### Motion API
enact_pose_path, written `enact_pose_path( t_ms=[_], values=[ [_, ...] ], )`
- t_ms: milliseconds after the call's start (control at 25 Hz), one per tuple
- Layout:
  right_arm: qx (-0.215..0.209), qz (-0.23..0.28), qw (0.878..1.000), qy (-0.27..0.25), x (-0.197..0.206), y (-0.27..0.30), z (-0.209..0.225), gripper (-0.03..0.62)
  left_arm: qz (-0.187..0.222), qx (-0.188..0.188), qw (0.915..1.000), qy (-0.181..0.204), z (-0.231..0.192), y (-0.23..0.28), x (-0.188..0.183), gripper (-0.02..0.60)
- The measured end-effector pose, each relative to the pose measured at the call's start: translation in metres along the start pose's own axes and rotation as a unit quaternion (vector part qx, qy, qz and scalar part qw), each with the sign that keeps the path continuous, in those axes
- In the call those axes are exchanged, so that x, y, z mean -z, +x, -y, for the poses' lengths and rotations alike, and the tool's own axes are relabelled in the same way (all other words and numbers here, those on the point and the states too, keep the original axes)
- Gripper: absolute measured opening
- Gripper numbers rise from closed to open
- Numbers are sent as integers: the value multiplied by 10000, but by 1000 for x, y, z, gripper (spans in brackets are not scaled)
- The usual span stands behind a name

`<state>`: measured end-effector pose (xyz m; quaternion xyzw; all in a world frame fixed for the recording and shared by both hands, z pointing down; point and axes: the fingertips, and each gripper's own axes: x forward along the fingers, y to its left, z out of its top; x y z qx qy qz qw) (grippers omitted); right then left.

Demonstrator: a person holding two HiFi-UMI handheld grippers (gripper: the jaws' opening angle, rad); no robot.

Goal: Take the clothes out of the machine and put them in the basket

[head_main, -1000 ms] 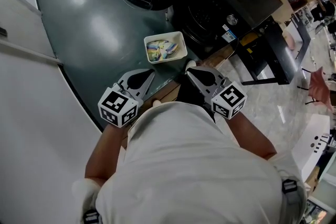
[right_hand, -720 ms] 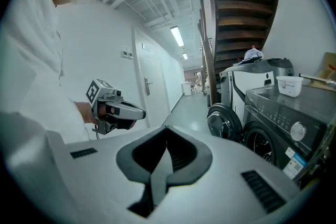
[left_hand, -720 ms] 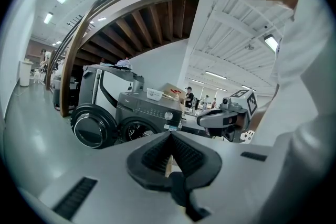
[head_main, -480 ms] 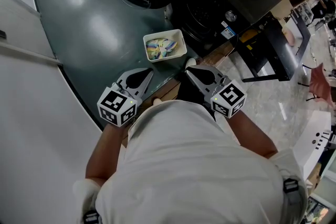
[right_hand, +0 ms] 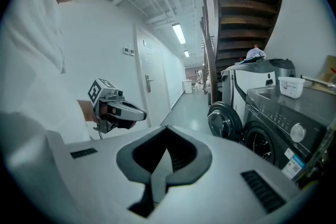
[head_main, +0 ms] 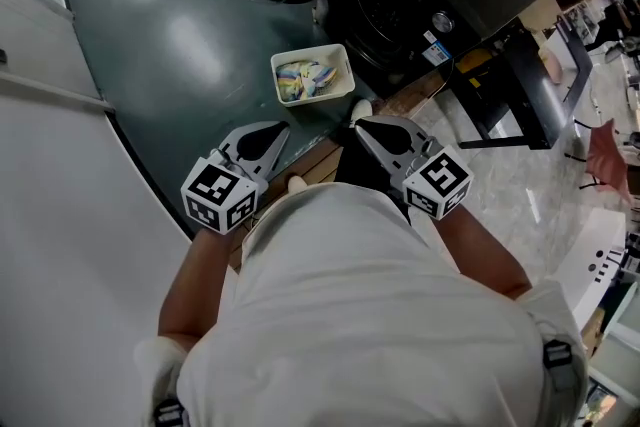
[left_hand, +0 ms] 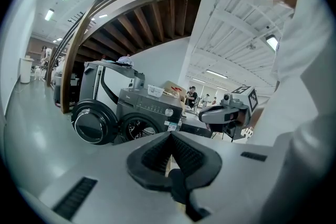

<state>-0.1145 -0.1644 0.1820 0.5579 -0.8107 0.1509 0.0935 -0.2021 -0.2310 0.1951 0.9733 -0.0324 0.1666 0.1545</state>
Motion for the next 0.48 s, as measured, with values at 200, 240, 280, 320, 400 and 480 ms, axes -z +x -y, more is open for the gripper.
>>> enact_pose_path(
  t_ms=[200, 240, 280, 320, 400, 480],
  values=[
    [-28, -80, 10000, -3, 4, 1, 2, 5, -34, 39, 10000, -58, -2, 6, 4, -3],
    [-37, -97, 9999, -5, 5, 1, 2, 5, -44, 48, 10000, -69, -2, 8, 4, -3],
    [-45, -109, 9999, -8, 6, 2, 3, 5, -56, 54, 9999, -79, -3, 10, 5, -3],
    [-53, -116, 9999, -14, 7, 2, 5, 5, -65, 59, 9999, -90, -4, 13, 6, -3],
    [-76, -132, 9999, -40, 10, 5, 8, 5, -83, 62, 9999, -107, -7, 19, 8, -3],
    [-109, -155, 9998, -70, 14, 8, 12, 5, -103, 59, 9999, -116, -11, 25, 9, -3]
  ],
)
